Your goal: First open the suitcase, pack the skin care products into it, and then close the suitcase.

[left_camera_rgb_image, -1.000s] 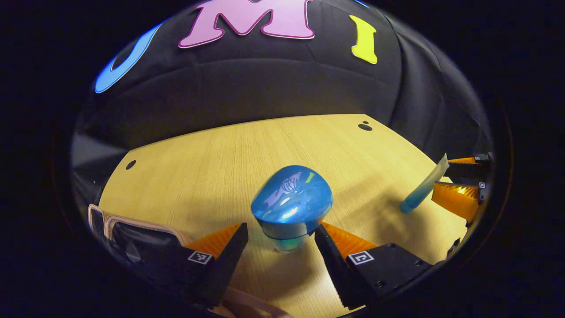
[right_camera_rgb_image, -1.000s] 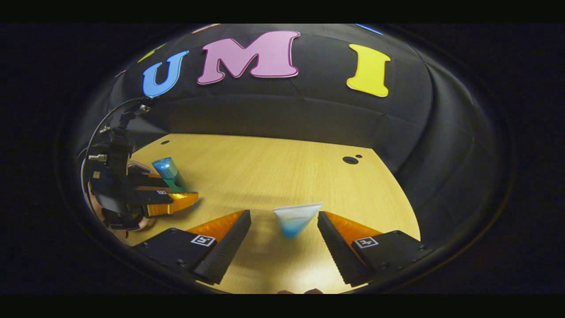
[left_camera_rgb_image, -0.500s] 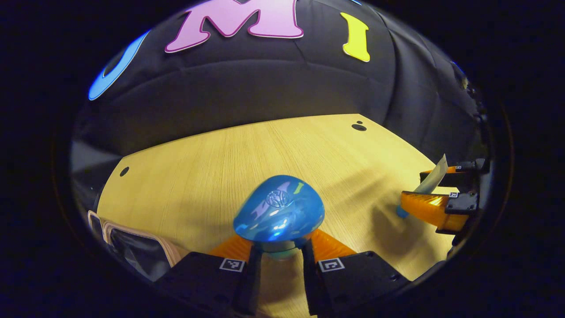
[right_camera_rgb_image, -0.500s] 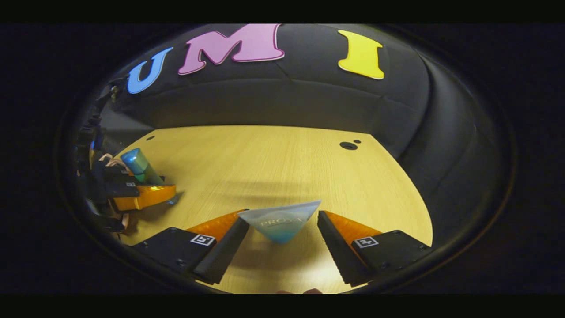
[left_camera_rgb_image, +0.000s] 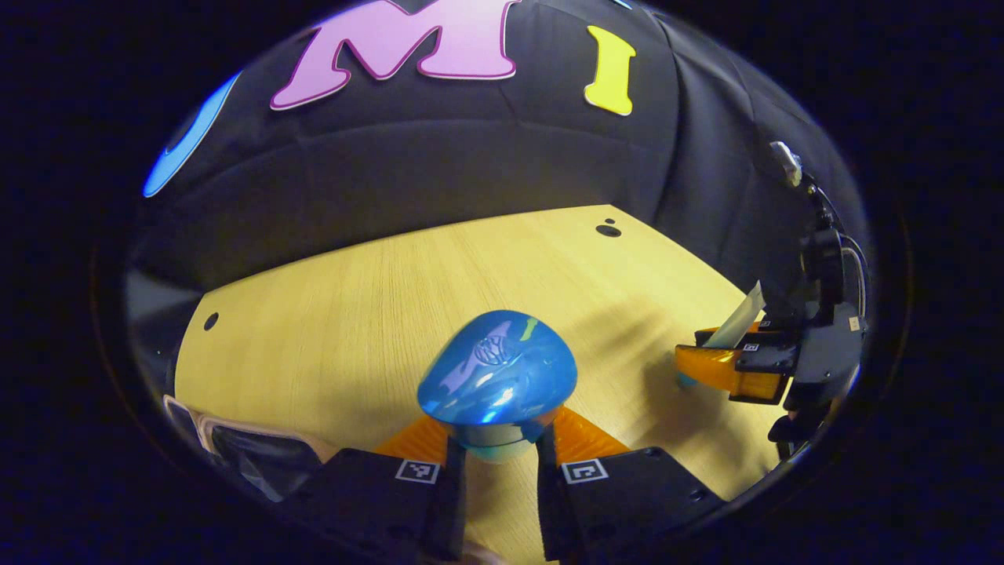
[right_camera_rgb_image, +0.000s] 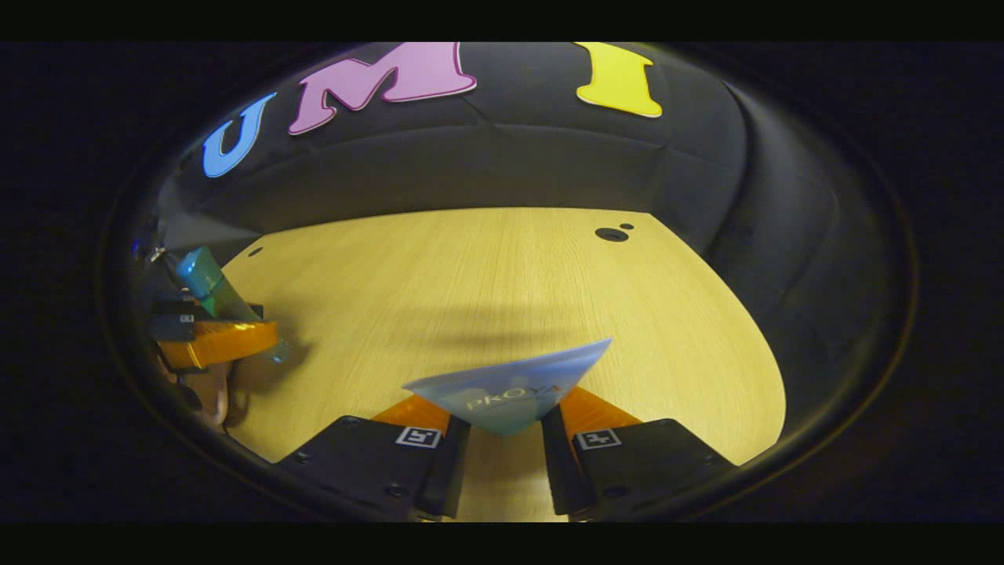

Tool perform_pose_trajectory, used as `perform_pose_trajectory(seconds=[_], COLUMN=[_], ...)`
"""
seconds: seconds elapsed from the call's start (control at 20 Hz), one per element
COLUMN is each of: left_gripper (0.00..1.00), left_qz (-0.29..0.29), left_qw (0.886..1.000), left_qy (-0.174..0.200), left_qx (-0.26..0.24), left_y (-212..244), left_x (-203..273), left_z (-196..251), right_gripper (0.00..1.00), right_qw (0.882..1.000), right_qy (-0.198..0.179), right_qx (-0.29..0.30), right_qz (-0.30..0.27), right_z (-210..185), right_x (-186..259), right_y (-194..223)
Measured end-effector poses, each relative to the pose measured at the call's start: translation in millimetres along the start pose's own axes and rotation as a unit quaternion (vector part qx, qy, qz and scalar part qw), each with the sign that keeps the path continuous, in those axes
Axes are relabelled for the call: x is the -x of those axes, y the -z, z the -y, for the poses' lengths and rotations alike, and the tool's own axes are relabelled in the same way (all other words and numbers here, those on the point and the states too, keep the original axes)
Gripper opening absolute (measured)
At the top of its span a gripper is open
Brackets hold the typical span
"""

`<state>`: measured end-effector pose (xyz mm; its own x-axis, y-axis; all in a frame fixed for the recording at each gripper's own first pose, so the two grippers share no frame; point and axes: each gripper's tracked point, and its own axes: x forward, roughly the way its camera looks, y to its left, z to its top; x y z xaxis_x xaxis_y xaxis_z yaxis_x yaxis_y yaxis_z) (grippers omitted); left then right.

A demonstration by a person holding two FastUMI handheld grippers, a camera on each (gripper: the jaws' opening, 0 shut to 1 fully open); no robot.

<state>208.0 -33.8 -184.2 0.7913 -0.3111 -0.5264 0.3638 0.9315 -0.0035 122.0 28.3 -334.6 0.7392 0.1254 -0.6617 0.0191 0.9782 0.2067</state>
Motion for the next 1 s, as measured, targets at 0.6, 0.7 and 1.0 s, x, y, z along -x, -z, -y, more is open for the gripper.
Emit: perform_pose_trajectory(seconds=[0.6,0.7,1.0], left_gripper=[0.42,0.43,0.42], left_qz=[-0.216,-0.277,-0.383], left_qw=[0.975,0.958,0.918], left_qy=[0.023,0.032,0.023], left_qx=[0.037,0.068,0.096], left_y=[107,141,221], left_x=[186,197,200], left_z=[-143,-150,-177], right_gripper=[0.47,0.47,0.47], right_qw=[0.992,0.992,0.989], right_qy=[-0.047,-0.063,-0.124], right_qx=[-0.037,-0.029,-0.010], right_qz=[0.107,0.110,0.075], right_z=[-119,-146,-231], right_x=[154,166,166], right_y=[-40,-34,-3])
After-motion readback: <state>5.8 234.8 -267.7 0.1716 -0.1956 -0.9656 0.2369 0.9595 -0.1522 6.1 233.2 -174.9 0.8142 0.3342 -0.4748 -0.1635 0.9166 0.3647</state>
